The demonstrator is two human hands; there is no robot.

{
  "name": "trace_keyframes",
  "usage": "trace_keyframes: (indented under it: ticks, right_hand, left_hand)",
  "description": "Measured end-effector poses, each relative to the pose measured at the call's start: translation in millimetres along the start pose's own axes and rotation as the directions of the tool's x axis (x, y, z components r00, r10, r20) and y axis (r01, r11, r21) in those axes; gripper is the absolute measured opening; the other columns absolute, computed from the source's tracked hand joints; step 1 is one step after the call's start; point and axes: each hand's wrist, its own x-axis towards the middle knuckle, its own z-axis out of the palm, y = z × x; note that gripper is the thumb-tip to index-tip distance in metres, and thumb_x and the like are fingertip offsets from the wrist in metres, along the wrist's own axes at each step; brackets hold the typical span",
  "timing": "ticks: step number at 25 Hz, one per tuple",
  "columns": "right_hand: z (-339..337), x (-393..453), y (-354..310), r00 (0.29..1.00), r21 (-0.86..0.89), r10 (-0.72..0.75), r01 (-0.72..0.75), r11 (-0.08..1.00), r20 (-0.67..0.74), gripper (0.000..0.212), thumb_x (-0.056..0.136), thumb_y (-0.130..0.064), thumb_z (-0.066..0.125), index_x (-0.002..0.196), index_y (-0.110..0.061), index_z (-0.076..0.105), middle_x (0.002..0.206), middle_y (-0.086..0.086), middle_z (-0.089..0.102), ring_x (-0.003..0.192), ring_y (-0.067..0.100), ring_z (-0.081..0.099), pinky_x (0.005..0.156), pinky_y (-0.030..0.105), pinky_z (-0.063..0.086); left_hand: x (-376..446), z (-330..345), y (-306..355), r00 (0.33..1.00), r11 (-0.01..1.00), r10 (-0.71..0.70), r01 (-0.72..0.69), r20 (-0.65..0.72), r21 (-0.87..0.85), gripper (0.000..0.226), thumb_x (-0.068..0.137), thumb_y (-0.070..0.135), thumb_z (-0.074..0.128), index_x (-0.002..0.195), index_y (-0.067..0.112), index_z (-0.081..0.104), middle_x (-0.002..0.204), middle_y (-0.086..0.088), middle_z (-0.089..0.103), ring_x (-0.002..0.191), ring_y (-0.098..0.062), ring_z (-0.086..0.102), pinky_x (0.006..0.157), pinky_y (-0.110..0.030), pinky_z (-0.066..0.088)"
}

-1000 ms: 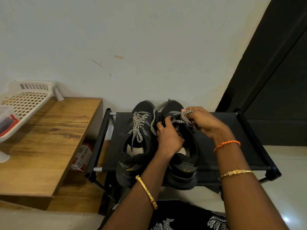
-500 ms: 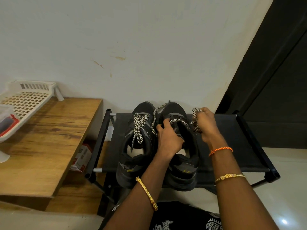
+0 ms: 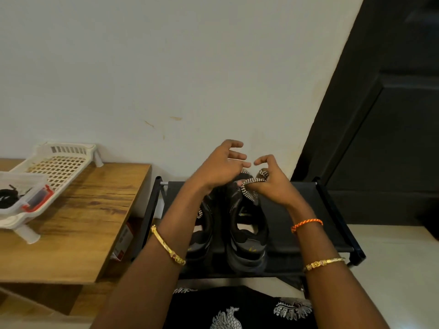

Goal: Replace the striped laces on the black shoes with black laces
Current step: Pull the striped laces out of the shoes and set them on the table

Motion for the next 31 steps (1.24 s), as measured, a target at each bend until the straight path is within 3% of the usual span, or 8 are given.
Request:
trace_keyframes:
  ticks: [2, 5, 9, 12, 17, 20, 25, 31]
  right_hand:
    - [-5.1, -4.0, -28.9, 0.996, -0.108, -0.034, 0.043, 0.993, 0.086, 0.063, 0.077, -0.018, 0.076, 0.129, -0.022, 0.042, 0.099, -0.002, 0.059, 0.084, 0.011, 0.060, 0.072, 0.028, 0.052]
    - [-5.6, -17.0, -71.1, 0.998, 0.166, -0.032, 0.023, 0.986, 0.053, 0.005, 0.092, -0.015, 0.060, 0.096, -0.015, 0.062, 0.065, -0.010, 0.058, 0.053, 0.000, 0.051, 0.048, 0.015, 0.042]
    - [-14.4, -29.3, -99.9, 0.989, 0.456, 0.097, -0.036, 0.889, -0.112, 0.024, 0.097, -0.018, 0.047, 0.078, -0.015, 0.060, 0.060, 0.000, 0.048, 0.045, 0.009, 0.038, 0.040, 0.021, 0.025]
    - [-13.8, -40.5, -113.4, 0.991, 0.594, 0.082, -0.001, 0.804, -0.110, 0.027, 0.100, -0.021, 0.044, 0.076, -0.012, 0.051, 0.068, 0.004, 0.062, 0.042, 0.010, 0.050, 0.036, 0.018, 0.031]
    - [-5.7, -46.7, -105.4, 0.953, 0.115, -0.001, 0.038, 0.993, -0.304, 0.017, 0.094, -0.004, 0.042, 0.095, -0.018, 0.053, 0.074, 0.001, 0.053, 0.052, 0.009, 0.046, 0.037, 0.015, 0.033]
    - [3.3, -52.5, -93.5, 0.989, -0.142, -0.062, 0.043, 0.989, -0.133, 0.022, 0.088, -0.005, 0.046, 0.097, -0.018, 0.062, 0.078, 0.000, 0.060, 0.060, 0.012, 0.054, 0.044, 0.012, 0.041]
    - [64.9, -47.5, -104.5, 0.944, 0.082, 0.159, -0.189, 0.979, 0.288, 0.025, 0.087, -0.036, 0.056, 0.082, -0.013, 0.065, 0.065, 0.000, 0.064, 0.049, 0.009, 0.055, 0.036, 0.018, 0.035]
    - [159.4, 9.3, -139.8, 0.899, 0.123, 0.121, -0.189, 0.974, 0.421, 0.015, 0.089, -0.014, 0.060, 0.078, -0.004, 0.064, 0.065, 0.006, 0.061, 0.034, 0.007, 0.042, 0.030, 0.015, 0.027]
  left_hand:
    - [-7.2, -5.7, 32.6, 1.000, 1.000, 0.018, -0.017, 0.020, -0.016, 0.044, 0.086, 0.000, 0.056, 0.125, 0.020, 0.048, 0.110, 0.000, 0.067, 0.090, -0.007, 0.069, 0.064, -0.020, 0.052]
    - [-24.6, -12.9, 78.7, 0.994, 0.980, 0.101, -0.094, 0.031, -0.173, 0.042, 0.087, -0.008, 0.041, 0.121, 0.013, 0.052, 0.107, -0.006, 0.069, 0.087, -0.015, 0.072, 0.063, -0.020, 0.053]
    - [-47.8, -27.2, 90.8, 0.989, 0.993, 0.116, -0.113, -0.086, 0.044, 0.045, 0.084, -0.003, 0.051, 0.124, 0.017, 0.052, 0.127, -0.004, 0.055, 0.107, -0.020, 0.059, 0.079, -0.028, 0.051]
    - [-74.8, -16.1, 69.7, 0.980, 0.994, -0.095, 0.102, 0.178, -0.034, 0.040, 0.087, 0.012, 0.057, 0.126, 0.020, 0.047, 0.126, -0.004, 0.057, 0.113, -0.017, 0.054, 0.087, -0.033, 0.042]
    - [-97.6, -17.8, 39.3, 0.954, 0.933, -0.287, 0.299, 0.087, -0.203, 0.006, 0.096, 0.013, 0.052, 0.093, 0.012, 0.058, 0.071, 0.001, 0.064, 0.058, -0.007, 0.063, 0.060, -0.022, 0.051]
    - [-104.8, -39.2, 27.3, 0.940, 0.920, -0.317, 0.272, -0.126, -0.283, 0.010, 0.096, 0.005, 0.052, 0.091, 0.005, 0.060, 0.070, -0.003, 0.061, 0.051, -0.005, 0.060, 0.054, -0.017, 0.052]
    - [-115.1, -60.5, 13.5, 0.911, 0.939, -0.284, 0.201, -0.300, -0.279, 0.015, 0.091, 0.001, 0.057, 0.083, 0.010, 0.066, 0.050, 0.008, 0.061, 0.043, -0.001, 0.052, 0.036, -0.010, 0.035]
    - [-129.9, -148.5, -46.7, 0.746, 0.778, -0.535, 0.251, -0.397, -0.576, 0.003, 0.091, 0.019, 0.062, 0.090, 0.017, 0.064, 0.065, 0.005, 0.066, 0.048, -0.002, 0.056, 0.051, -0.017, 0.041]
